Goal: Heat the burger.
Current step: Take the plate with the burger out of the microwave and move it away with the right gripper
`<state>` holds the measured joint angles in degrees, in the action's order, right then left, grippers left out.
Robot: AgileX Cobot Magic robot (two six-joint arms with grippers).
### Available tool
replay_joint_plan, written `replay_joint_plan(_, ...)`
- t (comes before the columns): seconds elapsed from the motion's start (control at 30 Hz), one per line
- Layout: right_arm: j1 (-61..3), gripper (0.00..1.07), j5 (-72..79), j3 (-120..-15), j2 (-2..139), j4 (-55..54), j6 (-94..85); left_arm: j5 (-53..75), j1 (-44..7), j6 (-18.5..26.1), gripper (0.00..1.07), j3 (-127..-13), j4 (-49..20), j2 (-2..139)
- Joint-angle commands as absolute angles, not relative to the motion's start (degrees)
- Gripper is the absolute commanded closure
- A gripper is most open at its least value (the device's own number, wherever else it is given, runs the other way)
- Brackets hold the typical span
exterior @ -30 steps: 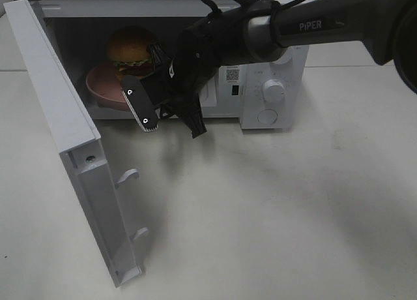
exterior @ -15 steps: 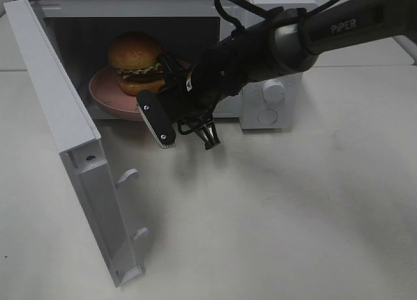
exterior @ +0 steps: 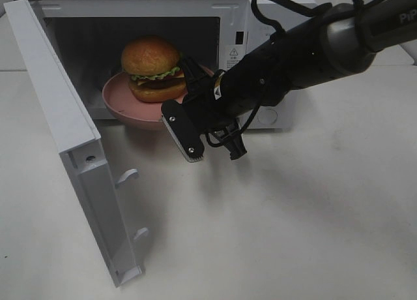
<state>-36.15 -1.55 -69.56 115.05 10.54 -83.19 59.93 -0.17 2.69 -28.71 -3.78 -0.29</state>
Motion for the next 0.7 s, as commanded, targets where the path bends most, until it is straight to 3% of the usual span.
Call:
replay_joint_plan(0.03, -36.0, 1.07, 4.8, -65.9, 110.2, 11.4, -83.9, 59.4, 0.1, 2.7, 0.09, -28.5, -4.0, -1.4)
replay_joint_plan(0.7, -36.3, 1.07, 7.2, -49.4, 95.8, 11.5, -81.6, 59.4, 0.1, 2.7, 0.09, -28.5, -4.0, -1.4)
